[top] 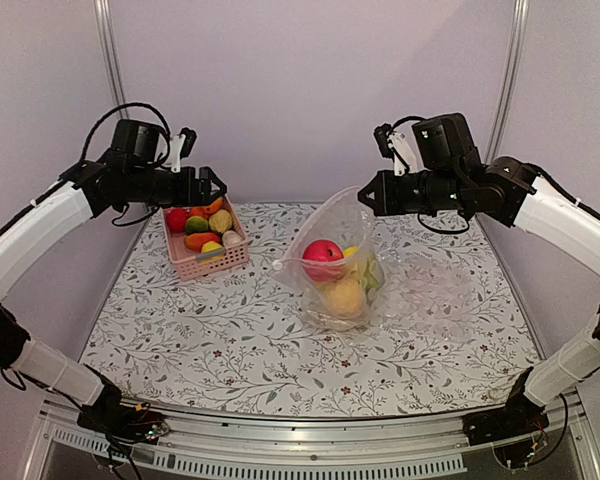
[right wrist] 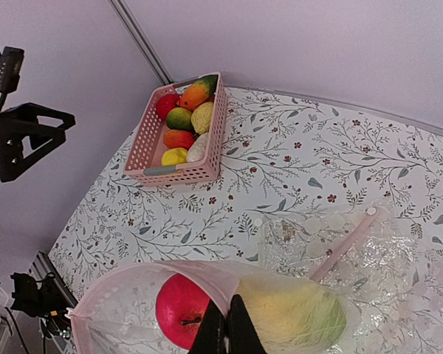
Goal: Place the food in the zip-top bag and seal the zipper
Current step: Pick up the fake fruit from the bin.
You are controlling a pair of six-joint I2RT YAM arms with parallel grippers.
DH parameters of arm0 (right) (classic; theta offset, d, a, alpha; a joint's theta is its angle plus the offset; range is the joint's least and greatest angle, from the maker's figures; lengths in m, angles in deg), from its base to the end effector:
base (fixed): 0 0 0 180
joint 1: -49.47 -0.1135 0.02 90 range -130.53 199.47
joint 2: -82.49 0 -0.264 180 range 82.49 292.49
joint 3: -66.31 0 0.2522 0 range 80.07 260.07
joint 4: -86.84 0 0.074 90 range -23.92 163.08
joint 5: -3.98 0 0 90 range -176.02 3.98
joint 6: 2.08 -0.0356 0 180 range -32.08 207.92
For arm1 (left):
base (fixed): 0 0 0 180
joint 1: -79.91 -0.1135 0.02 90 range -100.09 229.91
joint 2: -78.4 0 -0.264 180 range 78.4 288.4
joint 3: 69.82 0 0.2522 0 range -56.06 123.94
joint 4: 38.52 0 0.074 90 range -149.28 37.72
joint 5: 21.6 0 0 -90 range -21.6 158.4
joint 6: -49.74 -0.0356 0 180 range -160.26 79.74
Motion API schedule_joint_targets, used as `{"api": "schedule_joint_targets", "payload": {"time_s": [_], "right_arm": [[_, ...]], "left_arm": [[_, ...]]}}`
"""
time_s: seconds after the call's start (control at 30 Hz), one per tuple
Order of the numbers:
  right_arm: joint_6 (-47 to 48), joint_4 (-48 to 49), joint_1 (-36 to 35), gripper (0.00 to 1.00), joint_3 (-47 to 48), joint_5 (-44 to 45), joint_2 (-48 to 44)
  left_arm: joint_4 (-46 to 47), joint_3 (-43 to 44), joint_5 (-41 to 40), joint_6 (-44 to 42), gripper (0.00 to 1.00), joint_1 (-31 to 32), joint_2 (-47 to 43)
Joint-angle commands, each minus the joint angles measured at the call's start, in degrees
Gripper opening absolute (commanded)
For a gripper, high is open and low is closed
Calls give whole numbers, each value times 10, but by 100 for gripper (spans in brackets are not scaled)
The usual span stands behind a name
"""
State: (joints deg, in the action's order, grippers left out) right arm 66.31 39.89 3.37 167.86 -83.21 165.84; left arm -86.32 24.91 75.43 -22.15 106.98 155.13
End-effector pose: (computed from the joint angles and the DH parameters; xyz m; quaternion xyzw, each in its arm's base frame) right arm 0.2267 0.2330 0.4018 -0.1702 0.8433 0.2662 0.4347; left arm 0.2599 -0.1377 0.3940 0.0981 0.8585 -0.2413 0.4418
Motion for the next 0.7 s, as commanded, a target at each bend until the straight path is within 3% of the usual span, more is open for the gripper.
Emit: {"api": "schedule_joint_targets", "payload": {"time_s": [0.0, 0.17, 0.3, 0.67], "right_arm": [[8, 6, 1, 0, 9, 9, -2], [9, 3, 1, 0, 7, 15, -5], [11, 1, 1, 0, 5, 18, -6], [11, 1, 1, 0, -4, 24, -14]], "left_arm": [[-10, -22, -5, 0, 86, -46, 63], [3, -17, -11, 12, 73, -95, 134], [2, 5, -40, 0, 71, -104, 183], [-1, 58, -11, 2, 61, -134, 328]]}}
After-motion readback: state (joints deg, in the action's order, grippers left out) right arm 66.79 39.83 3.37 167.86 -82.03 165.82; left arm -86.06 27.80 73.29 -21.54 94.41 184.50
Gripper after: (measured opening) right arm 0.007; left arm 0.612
